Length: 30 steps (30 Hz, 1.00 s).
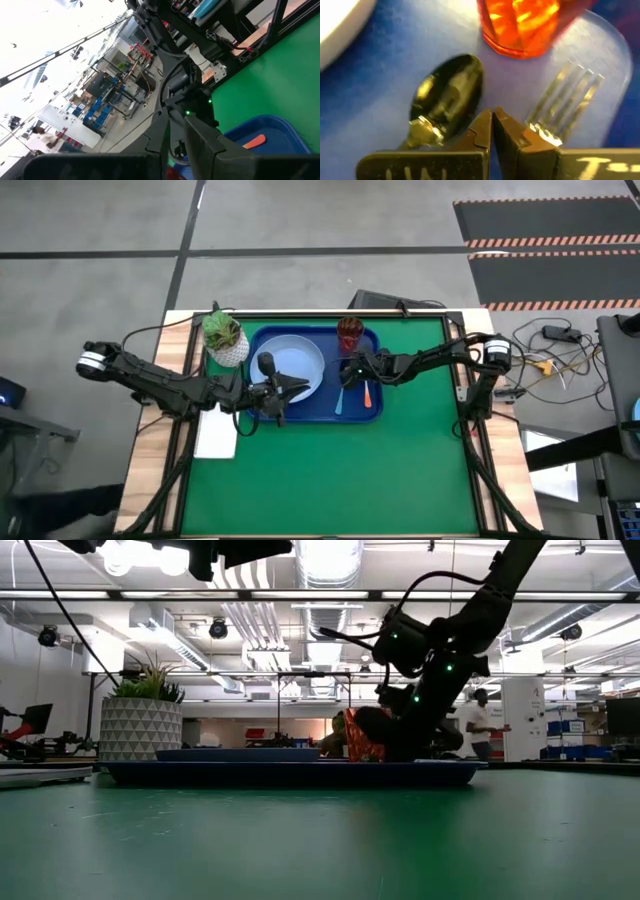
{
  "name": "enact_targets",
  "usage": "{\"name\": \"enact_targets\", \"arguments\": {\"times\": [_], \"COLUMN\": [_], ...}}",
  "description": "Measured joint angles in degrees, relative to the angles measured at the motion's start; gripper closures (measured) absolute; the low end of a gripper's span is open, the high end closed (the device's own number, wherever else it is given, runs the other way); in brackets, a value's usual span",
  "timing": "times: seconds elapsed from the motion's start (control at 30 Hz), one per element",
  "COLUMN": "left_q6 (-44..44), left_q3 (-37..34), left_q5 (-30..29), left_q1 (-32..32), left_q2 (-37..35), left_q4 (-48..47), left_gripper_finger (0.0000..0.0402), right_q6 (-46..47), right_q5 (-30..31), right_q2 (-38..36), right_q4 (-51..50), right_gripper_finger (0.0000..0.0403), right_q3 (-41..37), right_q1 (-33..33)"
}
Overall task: Pick and place plate/cup/fork/spoon on tray
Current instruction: Put the blue spoon on the blue serving tray to the left side of the orange fork, then adjust the orange fork to properly align them
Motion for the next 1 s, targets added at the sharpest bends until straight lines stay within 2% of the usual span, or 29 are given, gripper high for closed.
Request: {"name": "enact_targets", "arguments": {"times": [0.17,0.8,1.0], "left_q6": [0.00,0.02,0.01], "left_q3": [-0.02,-0.02,-0.15], "left_q5": [-0.21,-0.19,-0.19], "left_q1": [0.02,0.11,0.11], "left_q2": [0.00,0.00,0.00], "left_q4": [-0.01,0.01,0.01], "left_gripper_finger": [0.0362,0.0362,0.0362], "right_q6": [-0.63,-3.07,0.30], "right_q5": [-0.09,-0.74,-3.31], "right_q2": [1.15,0.64,-3.17], "right_q4": [2.72,2.86,-1.44], "right_gripper_finger": [0.0394,0.0394,0.0394], "right_q3": [0.07,1.03,1.07], "right_q1": [0.33,0.34,0.31]}}
